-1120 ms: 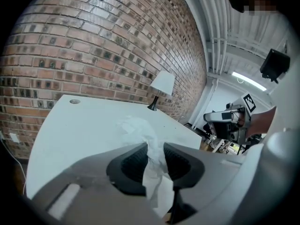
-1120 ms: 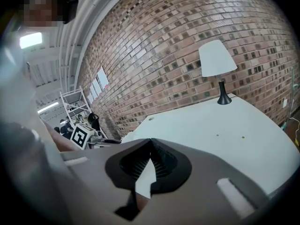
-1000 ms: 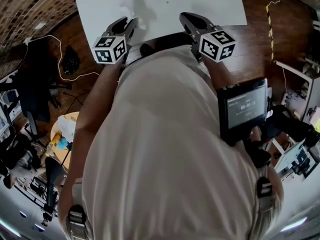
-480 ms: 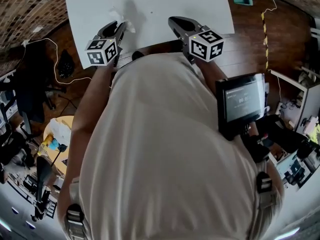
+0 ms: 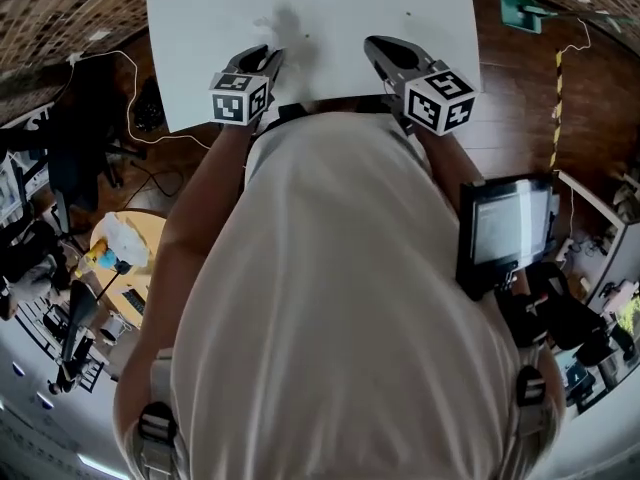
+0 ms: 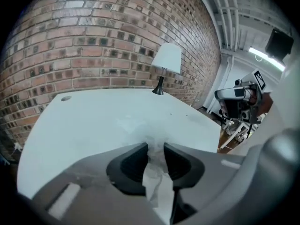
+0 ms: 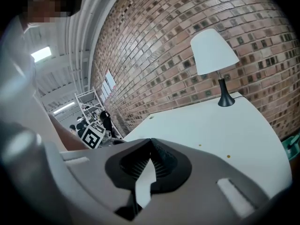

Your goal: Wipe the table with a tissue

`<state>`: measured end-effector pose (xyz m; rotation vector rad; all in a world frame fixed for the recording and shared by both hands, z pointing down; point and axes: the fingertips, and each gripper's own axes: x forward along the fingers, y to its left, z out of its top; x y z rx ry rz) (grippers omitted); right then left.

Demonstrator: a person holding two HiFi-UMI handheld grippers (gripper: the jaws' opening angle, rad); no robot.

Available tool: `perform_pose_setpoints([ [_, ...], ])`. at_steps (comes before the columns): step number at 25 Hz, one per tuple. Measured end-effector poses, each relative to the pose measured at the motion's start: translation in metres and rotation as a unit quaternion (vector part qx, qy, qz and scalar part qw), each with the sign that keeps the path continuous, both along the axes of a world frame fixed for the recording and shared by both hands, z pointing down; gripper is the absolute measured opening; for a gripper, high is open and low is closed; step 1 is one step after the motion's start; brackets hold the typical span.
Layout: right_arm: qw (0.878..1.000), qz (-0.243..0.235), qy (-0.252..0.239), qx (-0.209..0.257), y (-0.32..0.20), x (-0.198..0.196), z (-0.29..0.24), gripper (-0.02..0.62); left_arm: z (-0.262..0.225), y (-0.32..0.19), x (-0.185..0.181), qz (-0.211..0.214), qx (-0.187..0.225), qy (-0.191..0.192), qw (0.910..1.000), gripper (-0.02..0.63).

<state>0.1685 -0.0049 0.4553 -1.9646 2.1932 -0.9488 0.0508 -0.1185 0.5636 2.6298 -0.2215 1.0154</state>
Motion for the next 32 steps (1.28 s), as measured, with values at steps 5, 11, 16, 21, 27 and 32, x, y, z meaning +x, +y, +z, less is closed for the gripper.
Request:
perform_pose_setpoints([
  [5, 1.000, -0.005, -0.019, -0.006, 0.010, 0.026, 0.014, 0.008, 0.031, 0.003, 0.019, -0.007, -0.020, -0.037, 0.9991, 0.098],
  [11, 0.999, -0.003, -0.038, -0.011, 0.016, 0.050, 0.026, 0.008, 0.032, -0.003, 0.033, -0.009, -0.005, -0.085, 0.9963, 0.097],
  [16, 0.999, 0.000, -0.049, -0.008, 0.019, 0.070, 0.026, 0.008, 0.033, 0.001, 0.041, -0.007, -0.011, -0.113, 0.9935, 0.097],
  [21, 0.998, 0.006, -0.059, -0.008, 0.025, 0.081, 0.030, 0.008, 0.039, 0.016, 0.053, 0.016, 0.002, -0.124, 0.9921, 0.097],
  [27, 0.998, 0.008, -0.064, -0.008, 0.030, 0.092, 0.033, 0.008, 0.024, 0.032, 0.083, 0.029, 0.019, -0.120, 0.9922, 0.097],
  [32, 0.998, 0.005, -0.063, -0.003, 0.027, 0.096, 0.031, 0.008, 0.042, 0.053, 0.096, 0.040, -0.002, -0.105, 0.9937, 0.095],
])
